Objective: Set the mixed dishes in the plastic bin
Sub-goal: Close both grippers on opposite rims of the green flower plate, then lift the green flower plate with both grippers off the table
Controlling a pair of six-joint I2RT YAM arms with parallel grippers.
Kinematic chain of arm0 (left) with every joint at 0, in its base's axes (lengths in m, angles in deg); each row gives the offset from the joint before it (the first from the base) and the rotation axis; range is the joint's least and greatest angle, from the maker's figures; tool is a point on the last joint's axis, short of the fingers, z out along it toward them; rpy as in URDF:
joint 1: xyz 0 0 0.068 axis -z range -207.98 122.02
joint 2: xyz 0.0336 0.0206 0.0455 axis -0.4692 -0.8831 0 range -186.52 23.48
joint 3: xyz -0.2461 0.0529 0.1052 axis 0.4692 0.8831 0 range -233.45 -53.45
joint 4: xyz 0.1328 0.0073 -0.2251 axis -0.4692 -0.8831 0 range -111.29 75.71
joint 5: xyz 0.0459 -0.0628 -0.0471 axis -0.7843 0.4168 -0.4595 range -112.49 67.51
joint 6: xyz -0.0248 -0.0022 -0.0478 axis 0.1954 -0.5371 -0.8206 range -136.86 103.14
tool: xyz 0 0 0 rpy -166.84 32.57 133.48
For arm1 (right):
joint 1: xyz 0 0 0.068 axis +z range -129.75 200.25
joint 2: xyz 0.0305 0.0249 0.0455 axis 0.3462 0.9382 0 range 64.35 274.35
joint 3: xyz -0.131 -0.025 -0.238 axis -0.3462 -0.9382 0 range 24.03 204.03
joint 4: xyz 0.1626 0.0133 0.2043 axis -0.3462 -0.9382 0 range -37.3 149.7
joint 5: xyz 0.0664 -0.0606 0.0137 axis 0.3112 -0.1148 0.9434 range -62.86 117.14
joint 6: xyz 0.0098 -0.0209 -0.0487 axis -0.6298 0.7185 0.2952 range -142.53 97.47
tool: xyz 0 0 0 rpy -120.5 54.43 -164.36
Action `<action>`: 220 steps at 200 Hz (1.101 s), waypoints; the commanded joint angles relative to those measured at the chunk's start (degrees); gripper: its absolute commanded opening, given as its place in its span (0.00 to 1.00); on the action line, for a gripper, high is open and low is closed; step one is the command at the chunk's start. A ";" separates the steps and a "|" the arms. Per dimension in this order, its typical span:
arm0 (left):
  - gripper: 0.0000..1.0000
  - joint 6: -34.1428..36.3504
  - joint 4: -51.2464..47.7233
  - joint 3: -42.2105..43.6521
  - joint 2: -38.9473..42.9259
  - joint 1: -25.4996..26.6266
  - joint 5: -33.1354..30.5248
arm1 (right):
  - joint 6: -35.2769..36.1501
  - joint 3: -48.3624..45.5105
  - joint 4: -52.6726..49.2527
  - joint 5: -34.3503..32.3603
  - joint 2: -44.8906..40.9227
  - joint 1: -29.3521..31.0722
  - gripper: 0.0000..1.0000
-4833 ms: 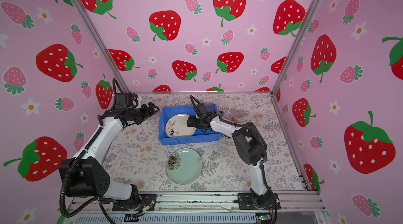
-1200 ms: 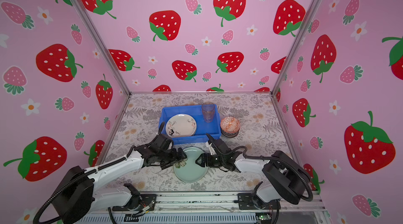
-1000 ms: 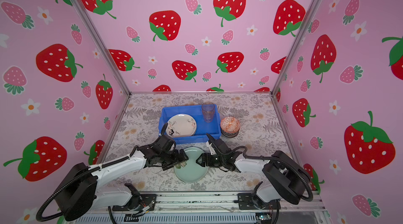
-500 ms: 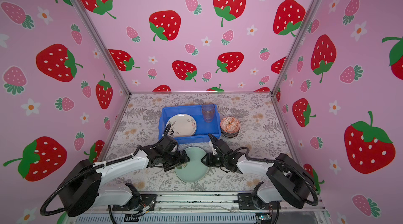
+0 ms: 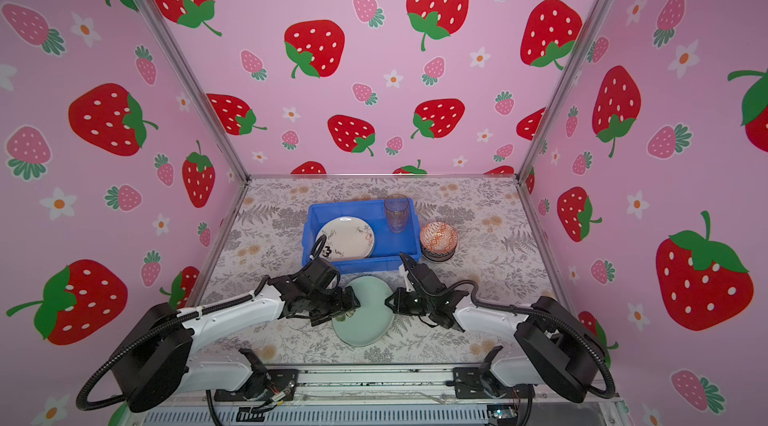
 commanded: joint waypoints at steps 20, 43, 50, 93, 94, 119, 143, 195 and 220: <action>0.99 0.84 2.15 -4.48 2.21 0.49 0.75 | -0.77 1.21 -2.08 -0.63 -1.49 0.56 0.00; 0.99 2.65 -0.68 -5.93 3.35 -0.03 -0.24 | -1.15 1.89 -3.55 -0.58 -2.32 0.47 0.00; 0.99 3.09 -1.36 -6.29 3.70 -0.23 -0.48 | -1.21 2.16 -3.95 -0.57 -2.61 0.48 0.00; 0.99 4.01 -3.16 -5.78 6.93 -3.53 0.27 | -1.24 4.38 -8.12 -0.69 -4.95 -0.01 0.00; 0.99 4.02 -3.25 -5.83 6.97 -3.63 0.34 | -1.22 4.46 -8.25 -0.67 -4.98 -0.09 0.00; 0.99 5.62 -5.88 -6.55 9.10 -5.98 0.81 | -1.23 6.31 -11.58 0.16 -5.73 -0.34 0.00; 0.99 7.44 -8.22 -7.18 10.75 -8.11 0.08 | -1.55 7.49 -12.40 1.82 -6.09 -0.44 0.00; 0.99 9.68 -10.42 -7.46 12.72 -12.45 1.20 | -1.28 8.41 -11.35 3.21 -5.17 -0.51 0.00; 0.99 10.28 -11.34 -7.34 13.31 -13.67 1.34 | -1.81 8.53 -10.25 3.86 -4.77 -0.52 0.00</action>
